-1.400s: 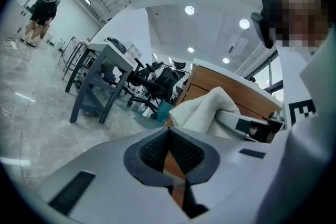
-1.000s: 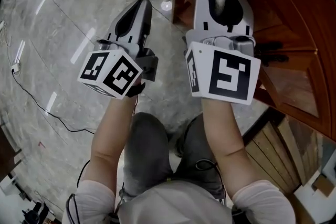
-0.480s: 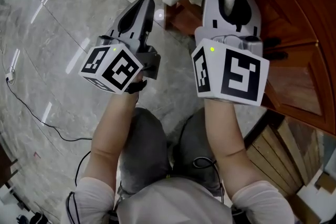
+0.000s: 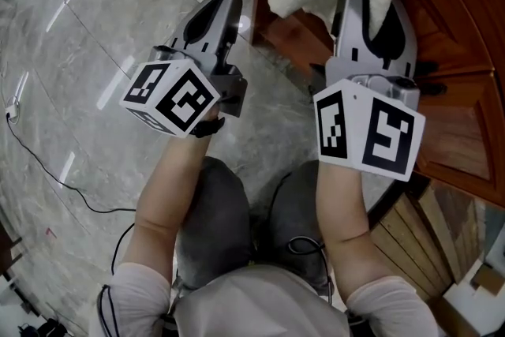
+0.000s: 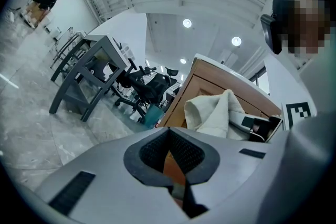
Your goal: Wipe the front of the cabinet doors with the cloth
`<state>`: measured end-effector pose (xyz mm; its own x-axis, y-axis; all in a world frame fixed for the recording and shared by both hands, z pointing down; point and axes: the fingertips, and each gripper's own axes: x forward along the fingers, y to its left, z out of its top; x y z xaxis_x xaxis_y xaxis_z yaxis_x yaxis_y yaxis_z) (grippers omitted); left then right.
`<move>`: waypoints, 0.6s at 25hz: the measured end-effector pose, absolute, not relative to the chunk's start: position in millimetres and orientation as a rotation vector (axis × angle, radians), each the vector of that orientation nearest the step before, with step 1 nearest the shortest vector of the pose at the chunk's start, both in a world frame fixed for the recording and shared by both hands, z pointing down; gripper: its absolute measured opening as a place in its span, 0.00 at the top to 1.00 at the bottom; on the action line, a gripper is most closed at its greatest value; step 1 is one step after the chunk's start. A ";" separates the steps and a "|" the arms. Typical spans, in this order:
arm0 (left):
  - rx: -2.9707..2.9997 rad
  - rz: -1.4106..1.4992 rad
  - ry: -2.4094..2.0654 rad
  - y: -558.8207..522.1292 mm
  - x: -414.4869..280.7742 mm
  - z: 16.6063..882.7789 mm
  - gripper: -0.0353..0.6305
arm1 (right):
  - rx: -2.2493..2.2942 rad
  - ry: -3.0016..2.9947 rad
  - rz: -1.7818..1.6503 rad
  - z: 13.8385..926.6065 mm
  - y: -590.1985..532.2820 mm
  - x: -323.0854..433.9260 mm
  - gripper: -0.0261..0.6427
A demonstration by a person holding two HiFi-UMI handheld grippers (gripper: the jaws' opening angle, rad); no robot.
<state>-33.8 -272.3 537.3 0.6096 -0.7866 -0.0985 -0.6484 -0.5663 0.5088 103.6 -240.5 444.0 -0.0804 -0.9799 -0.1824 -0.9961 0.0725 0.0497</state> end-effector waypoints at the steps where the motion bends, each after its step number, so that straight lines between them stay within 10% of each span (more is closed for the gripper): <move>1: 2.414 -0.441 -1.140 -272.5 -34.3 538.2 0.92 | -2.066 2.220 0.249 444.6 -239.2 104.9 0.84; 15: 2.455 -0.458 -1.124 -264.7 -29.0 526.2 0.92 | -2.109 2.144 0.246 439.2 -209.5 130.2 0.84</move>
